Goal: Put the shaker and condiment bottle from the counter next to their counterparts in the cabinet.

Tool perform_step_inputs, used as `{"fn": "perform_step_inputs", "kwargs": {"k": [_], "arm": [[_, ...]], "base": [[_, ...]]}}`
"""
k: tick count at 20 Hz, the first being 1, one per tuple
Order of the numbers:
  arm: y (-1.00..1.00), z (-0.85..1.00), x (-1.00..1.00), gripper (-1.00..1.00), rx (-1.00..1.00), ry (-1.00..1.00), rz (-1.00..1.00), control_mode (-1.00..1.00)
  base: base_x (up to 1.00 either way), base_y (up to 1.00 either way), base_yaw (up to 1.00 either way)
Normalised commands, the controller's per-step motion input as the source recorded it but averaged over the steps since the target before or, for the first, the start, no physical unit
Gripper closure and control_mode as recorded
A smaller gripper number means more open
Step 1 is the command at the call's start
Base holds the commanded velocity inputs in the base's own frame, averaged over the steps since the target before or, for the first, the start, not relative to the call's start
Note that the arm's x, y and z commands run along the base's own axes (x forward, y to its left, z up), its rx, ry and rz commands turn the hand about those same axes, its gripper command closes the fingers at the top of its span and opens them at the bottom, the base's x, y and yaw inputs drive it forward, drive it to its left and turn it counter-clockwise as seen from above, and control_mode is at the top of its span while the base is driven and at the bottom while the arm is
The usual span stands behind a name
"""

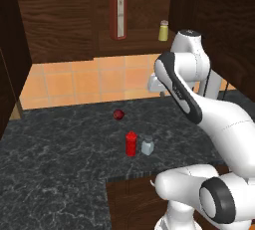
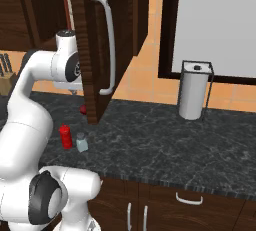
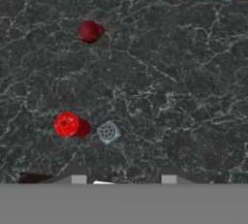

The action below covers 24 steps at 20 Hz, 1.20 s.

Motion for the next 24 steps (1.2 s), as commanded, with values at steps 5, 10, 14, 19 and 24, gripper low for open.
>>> {"fn": "perform_step_inputs", "kwargs": {"k": [5,10,14,19,24], "arm": [[0.01,0.0,-0.02,-1.0,0.0,0.0,0.0,-1.0],[0.17,-0.13,-0.13,-1.0,-0.11,-0.01,0.01,-1.0],[0.35,-0.08,-0.25,-1.0,-0.06,-0.12,0.0,-1.0],[0.49,-0.09,-0.02,-1.0,-0.14,-0.14,-0.01,-1.0],[0.77,-0.34,-0.17,-1.0,-0.37,-0.28,-0.08,-1.0]], "base": [[0.0,0.0,0.0],[0.0,0.0,0.0],[0.0,0.0,0.0],[0.0,0.0,0.0],[0.0,0.0,0.0]]}}
